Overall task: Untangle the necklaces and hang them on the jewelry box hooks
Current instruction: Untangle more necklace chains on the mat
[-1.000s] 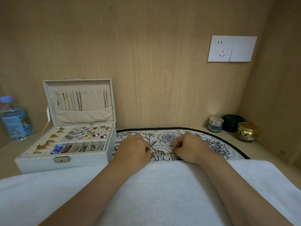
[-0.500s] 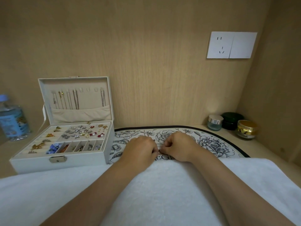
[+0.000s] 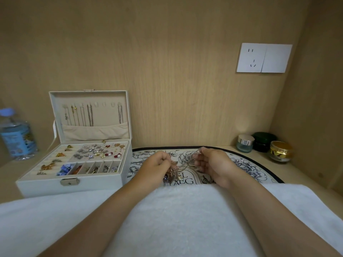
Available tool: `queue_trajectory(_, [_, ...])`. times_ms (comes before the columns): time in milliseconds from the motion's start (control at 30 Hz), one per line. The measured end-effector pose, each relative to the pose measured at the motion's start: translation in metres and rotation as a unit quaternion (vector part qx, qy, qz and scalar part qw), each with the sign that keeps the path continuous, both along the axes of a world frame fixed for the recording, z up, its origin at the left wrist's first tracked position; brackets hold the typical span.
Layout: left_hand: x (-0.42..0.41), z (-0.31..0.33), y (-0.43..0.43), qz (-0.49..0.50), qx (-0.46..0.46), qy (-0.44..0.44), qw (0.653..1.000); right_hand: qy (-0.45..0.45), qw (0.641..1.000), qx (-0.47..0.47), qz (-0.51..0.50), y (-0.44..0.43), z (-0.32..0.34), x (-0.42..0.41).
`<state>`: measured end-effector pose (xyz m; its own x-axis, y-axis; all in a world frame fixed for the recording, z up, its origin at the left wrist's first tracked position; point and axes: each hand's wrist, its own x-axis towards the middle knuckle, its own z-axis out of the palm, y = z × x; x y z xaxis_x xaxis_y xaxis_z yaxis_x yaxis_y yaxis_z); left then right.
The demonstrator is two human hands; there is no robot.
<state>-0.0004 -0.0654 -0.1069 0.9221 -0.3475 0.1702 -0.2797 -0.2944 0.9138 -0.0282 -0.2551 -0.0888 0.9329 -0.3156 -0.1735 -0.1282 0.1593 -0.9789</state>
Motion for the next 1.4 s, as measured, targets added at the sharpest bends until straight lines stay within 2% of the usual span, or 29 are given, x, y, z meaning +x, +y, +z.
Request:
queue_trajectory(100, [0.003, 0.002, 0.001, -0.005, -0.069, 0.071, 0.995, -0.008, 0.988, 0.154, 0.01, 0.004, 0.003, -0.003])
queue_trajectory(200, [0.008, 0.005, 0.001, -0.022, -0.2, 0.147, 0.968, -0.012, 0.975, 0.22, 0.004, 0.004, 0.004, -0.002])
queue_trajectory(267, [0.008, 0.007, 0.001, -0.061, -0.277, 0.196, 0.939, -0.011, 0.97, 0.244, 0.002, 0.004, 0.001, -0.001])
queue_trajectory(367, [0.008, 0.009, 0.002, -0.121, -0.323, 0.252, 0.904, -0.004, 0.968, 0.249, -0.011, 0.0, -0.004, 0.003])
queue_trajectory(467, [0.008, 0.019, 0.007, -0.119, -0.385, 0.262, 0.877, 0.011, 0.972, 0.232, -0.024, -0.005, -0.005, 0.004])
queue_trajectory(533, [0.008, 0.027, 0.012, -0.099, -0.401, 0.229, 0.881, 0.03, 0.991, 0.122, -0.034, -0.006, -0.009, 0.005])
queue_trajectory(600, [0.009, 0.031, 0.016, -0.079, -0.355, 0.164, 0.917, 0.038, 0.994, -0.091, -0.041, -0.003, -0.01, 0.003])
queue_trajectory(633, [0.008, 0.032, 0.017, -0.076, -0.326, 0.129, 0.933, 0.04, 0.976, -0.213, -0.034, 0.0, -0.008, 0.0])
queue_trajectory(667, [0.007, 0.033, 0.017, -0.08, -0.304, 0.106, 0.943, 0.051, 0.939, -0.34, -0.019, 0.004, -0.006, -0.003])
queue_trajectory(700, [0.005, 0.034, 0.017, -0.093, -0.295, 0.095, 0.946, 0.069, 0.881, -0.467, -0.002, 0.007, -0.006, -0.006])
queue_trajectory(733, [0.002, 0.036, 0.016, -0.106, -0.294, 0.096, 0.945, 0.07, 0.823, -0.564, 0.014, 0.01, -0.007, -0.008])
queue_trajectory(767, [0.001, 0.036, 0.015, -0.118, -0.296, 0.1, 0.943, 0.043, 0.792, -0.608, 0.025, 0.014, -0.008, -0.01])
queue_trajectory(800, [0.0, 0.036, 0.013, -0.125, -0.294, 0.101, 0.942, -0.001, 0.794, -0.607, 0.034, 0.018, -0.007, -0.011])
queue_trajectory(833, [-0.001, 0.035, 0.012, -0.129, -0.284, 0.095, 0.945, -0.057, 0.833, -0.547, 0.05, 0.022, -0.005, -0.013])
queue_trajectory(900, [-0.002, 0.034, 0.01, -0.136, -0.256, 0.081, 0.954, -0.139, 0.928, -0.327, 0.11, 0.03, 0.002, -0.017])
queue_trajectory(933, [-0.003, 0.033, 0.01, -0.144, -0.246, 0.076, 0.956, -0.16, 0.948, -0.238, 0.139, 0.033, 0.005, -0.02])
queue_trajectory(967, [-0.004, 0.033, 0.009, -0.15, -0.239, 0.074, 0.957, -0.171, 0.953, -0.198, 0.151, 0.034, 0.007, -0.022])
queue_trajectory(1133, [-0.001, 0.037, 0.016, -0.159, -0.207, 0.08, 0.962, -0.175, 0.959, -0.165, 0.15, 0.03, 0.01, -0.02])
queue_trajectory(1300, [-0.001, 0.034, 0.018, -0.177, -0.2, 0.113, 0.957, -0.15, 0.961, -0.079, 0.217, 0.026, 0.016, -0.018])
queue_trajectory(1400, [-0.001, 0.033, 0.018, -0.174, -0.178, 0.107, 0.963, -0.146, 0.961, -0.07, 0.225, 0.026, 0.015, -0.018])
